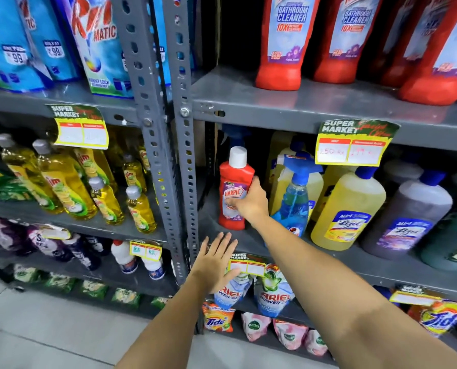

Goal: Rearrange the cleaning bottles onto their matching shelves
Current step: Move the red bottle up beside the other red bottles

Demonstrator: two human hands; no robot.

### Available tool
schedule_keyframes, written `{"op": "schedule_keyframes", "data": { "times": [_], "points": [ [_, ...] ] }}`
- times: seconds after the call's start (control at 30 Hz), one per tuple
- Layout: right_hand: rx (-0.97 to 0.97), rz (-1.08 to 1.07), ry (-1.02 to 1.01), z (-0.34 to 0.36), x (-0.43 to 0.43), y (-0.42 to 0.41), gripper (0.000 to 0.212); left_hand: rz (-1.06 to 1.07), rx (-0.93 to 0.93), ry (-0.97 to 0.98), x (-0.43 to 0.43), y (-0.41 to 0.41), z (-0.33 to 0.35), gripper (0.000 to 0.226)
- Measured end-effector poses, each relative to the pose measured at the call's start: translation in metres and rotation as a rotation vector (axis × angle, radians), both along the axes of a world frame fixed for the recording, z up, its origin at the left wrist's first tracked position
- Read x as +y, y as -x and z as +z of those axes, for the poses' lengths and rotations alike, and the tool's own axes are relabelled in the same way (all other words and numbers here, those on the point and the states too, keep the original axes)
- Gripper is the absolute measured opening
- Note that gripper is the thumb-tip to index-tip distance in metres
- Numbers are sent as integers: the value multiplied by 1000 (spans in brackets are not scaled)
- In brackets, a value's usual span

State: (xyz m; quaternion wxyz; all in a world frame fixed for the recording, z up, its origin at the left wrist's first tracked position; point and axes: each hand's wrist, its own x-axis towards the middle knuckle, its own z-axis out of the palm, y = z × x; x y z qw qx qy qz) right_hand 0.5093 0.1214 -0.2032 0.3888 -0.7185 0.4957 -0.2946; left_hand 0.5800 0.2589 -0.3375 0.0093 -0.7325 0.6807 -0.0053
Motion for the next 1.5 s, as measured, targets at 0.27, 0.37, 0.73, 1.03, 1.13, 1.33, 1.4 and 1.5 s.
{"op": "schedule_keyframes", "data": {
  "times": [0.27,0.37,0.73,1.03,1.13,1.33,1.4,1.5],
  "points": [
    [-67,75,151,12,17,18,65,10,24,-62,2,2,11,86],
    [-201,155,213,49,43,41,58,12,71,-123,5,6,24,90],
    [-702,294,661,279,75,164,64,-367,126,802,-2,19,245,38],
    [-455,49,671,331,-34,177,65,-202,-105,738,-39,29,315,58],
    [-382,22,607,322,-64,170,65,-172,-60,778,-43,32,309,56],
    [-319,41,555,299,-78,169,65,-174,-10,800,-45,33,306,58],
    [-232,55,469,283,-74,173,77,-177,-6,796,-44,32,306,59],
    [-131,42,423,260,-72,175,89,-184,-4,801,-44,32,307,60]
  ]
}}
